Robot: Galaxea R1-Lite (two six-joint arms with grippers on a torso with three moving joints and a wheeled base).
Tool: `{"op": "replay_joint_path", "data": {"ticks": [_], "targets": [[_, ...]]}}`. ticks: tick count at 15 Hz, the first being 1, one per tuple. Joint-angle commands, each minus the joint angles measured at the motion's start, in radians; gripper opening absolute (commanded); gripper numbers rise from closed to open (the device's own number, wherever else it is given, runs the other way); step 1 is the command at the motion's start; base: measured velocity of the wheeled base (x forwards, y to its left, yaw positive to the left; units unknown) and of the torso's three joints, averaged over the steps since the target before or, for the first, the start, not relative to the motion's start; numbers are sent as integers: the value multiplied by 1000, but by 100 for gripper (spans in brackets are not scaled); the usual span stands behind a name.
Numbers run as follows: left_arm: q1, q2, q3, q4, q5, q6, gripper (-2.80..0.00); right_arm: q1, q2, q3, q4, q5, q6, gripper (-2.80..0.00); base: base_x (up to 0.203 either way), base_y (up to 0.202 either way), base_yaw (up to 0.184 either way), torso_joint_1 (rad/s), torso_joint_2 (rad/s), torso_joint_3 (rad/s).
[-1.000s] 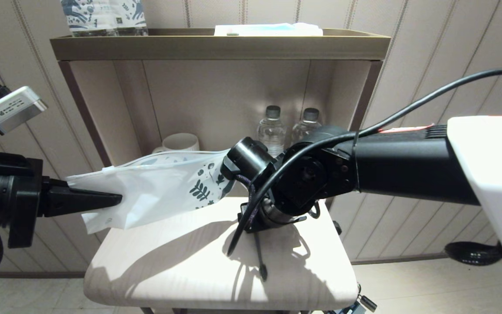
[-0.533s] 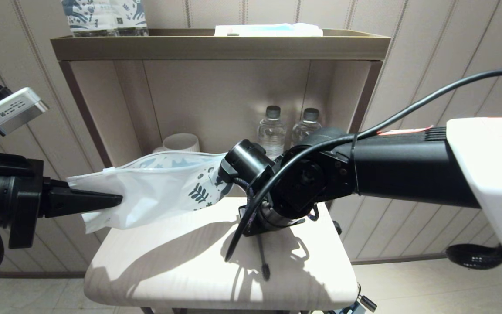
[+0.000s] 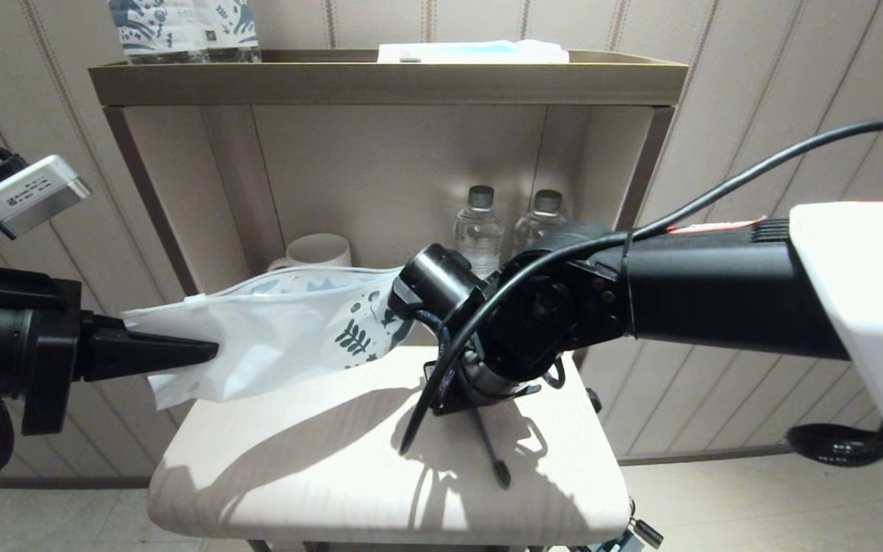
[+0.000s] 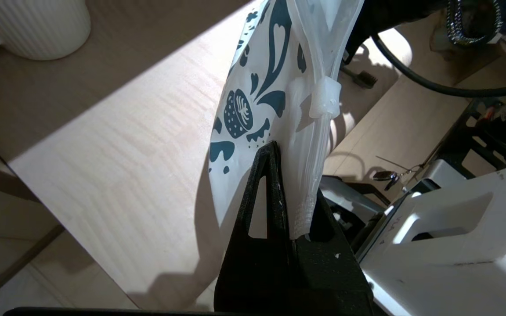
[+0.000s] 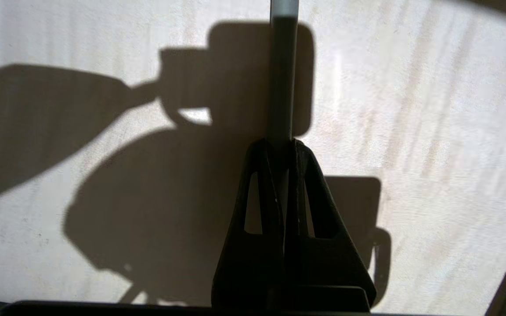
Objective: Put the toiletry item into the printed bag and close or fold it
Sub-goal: Pick up the toothpaste, then place the toothpaste in the storage bag
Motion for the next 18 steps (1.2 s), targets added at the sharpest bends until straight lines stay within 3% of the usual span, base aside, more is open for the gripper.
{"op": "replay_joint_path", "data": {"ticks": [1,3,6,10,12,14,15,17,18], "targets": [[-1,17,2,-15,-27,4,-280,-3,-66,-5,-2,-3,2,-280,0,0,0,0,0,0],[-1,27,5,-59,-112,45,-280,-33,-166,-12,-1,-1,-12,-280,0,0,0,0,0,0],[-19,77,28,-63,-116,141,-280,-84,-293,-20,54,13,-62,-280,0,0,0,0,0,0],[-19,135,109,-64,-115,398,-280,-91,-437,55,119,95,-182,-280,0,0,0,0,0,0],[-19,163,107,-64,-115,446,-280,-91,-515,83,122,160,-360,-280,0,0,0,0,0,0],[-37,182,90,-63,-121,483,-280,-115,-554,91,164,358,-576,-280,0,0,0,0,0,0],[-54,192,84,-61,-123,498,-280,-130,-548,70,219,411,-663,-280,0,0,0,0,0,0],[-92,223,64,-60,-130,506,-280,-138,-482,-2,314,449,-803,-280,0,0,0,0,0,0],[-108,243,50,-61,-130,507,-280,-139,-442,-37,346,453,-835,-280,0,0,0,0,0,0]]}}
